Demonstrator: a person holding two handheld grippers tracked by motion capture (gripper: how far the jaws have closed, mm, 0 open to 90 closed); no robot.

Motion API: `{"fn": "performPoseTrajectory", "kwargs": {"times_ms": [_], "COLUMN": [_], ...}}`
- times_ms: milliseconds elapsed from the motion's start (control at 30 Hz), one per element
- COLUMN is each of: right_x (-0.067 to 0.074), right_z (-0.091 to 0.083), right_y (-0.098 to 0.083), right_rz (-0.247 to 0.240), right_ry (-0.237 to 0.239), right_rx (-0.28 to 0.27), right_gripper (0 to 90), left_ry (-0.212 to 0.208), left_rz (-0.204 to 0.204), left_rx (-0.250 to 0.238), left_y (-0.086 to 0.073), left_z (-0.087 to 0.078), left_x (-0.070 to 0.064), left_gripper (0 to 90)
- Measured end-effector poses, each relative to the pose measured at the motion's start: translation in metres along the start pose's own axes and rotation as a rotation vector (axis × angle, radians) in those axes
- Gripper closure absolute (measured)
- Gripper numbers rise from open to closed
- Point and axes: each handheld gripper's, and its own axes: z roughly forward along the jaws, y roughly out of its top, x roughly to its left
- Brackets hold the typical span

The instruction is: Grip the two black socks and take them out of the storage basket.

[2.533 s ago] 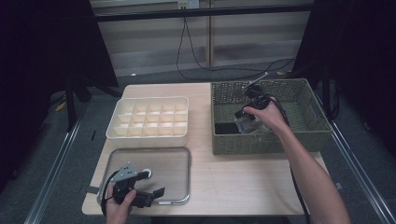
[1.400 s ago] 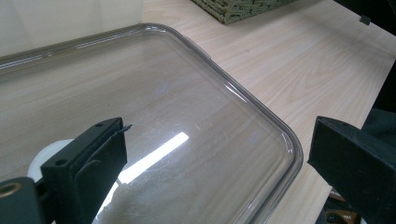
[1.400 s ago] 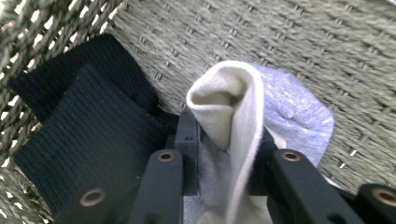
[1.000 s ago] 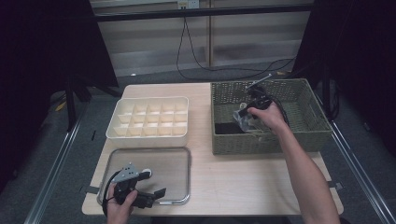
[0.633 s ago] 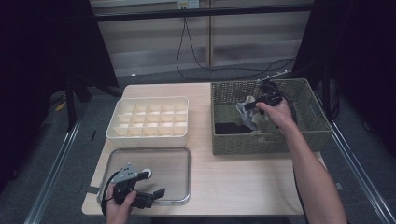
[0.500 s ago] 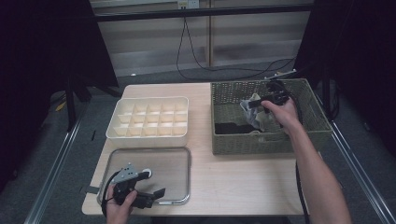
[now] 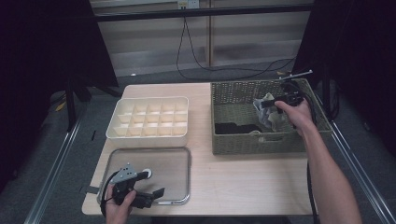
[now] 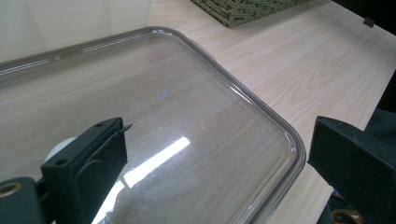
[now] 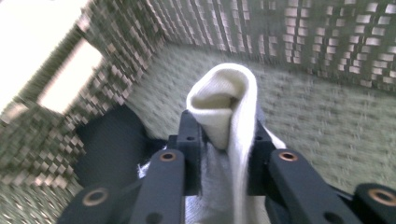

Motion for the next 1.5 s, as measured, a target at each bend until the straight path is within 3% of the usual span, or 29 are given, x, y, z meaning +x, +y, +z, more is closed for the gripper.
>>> {"fn": "performPoseTrajectory", "kwargs": {"times_ms": [67,167,267,433,567,733,833,1000,1133,1333,1500], "right_x": [-0.001,-0.006,-0.006,-0.001,0.006,0.020,0.032,0.053,0.067,0.078,0.087], "right_z": [0.004,0.006,0.005,0.000,-0.002,0.002,0.015,0.035,0.052,0.076,0.094], "right_y": [-0.002,-0.004,-0.004,-0.001,0.004,0.008,0.010,0.014,0.018,0.018,0.016], "right_rz": [-0.002,0.022,0.019,0.003,-0.013,-0.047,-0.058,-0.116,-0.134,-0.158,-0.190], "right_ry": [-0.025,-0.030,-0.040,-0.059,-0.058,-0.017,0.005,0.046,0.041,0.060,0.045], "right_rx": [0.031,0.034,0.024,-0.018,-0.036,-0.028,0.008,0.061,0.110,0.185,0.243], "right_gripper": [72.4,69.9,62.3,41.7,36.2,42.3,45.2,49.7,51.8,55.4,57.7], "left_ry": [0.000,0.000,-0.001,0.000,-0.002,0.004,0.010,0.012,0.010,0.014,0.014], "left_rz": [0.002,0.005,0.001,-0.001,0.001,0.003,0.001,-0.002,-0.006,0.000,-0.001], "left_rx": [0.000,0.002,-0.001,-0.001,0.001,0.004,0.006,0.002,-0.002,0.003,0.005], "left_y": [0.000,0.000,0.000,0.000,0.000,0.001,0.001,0.001,0.001,0.001,0.001], "left_z": [0.000,0.000,0.000,0.000,0.000,0.001,0.001,0.000,-0.001,0.000,0.000], "left_x": [-0.001,-0.001,0.000,0.000,-0.001,-0.001,-0.001,0.000,0.000,0.000,0.000], "left_gripper": [4.1,4.1,4.1,4.1,4.1,4.2,4.4,4.5,4.5,4.5,4.6]}}
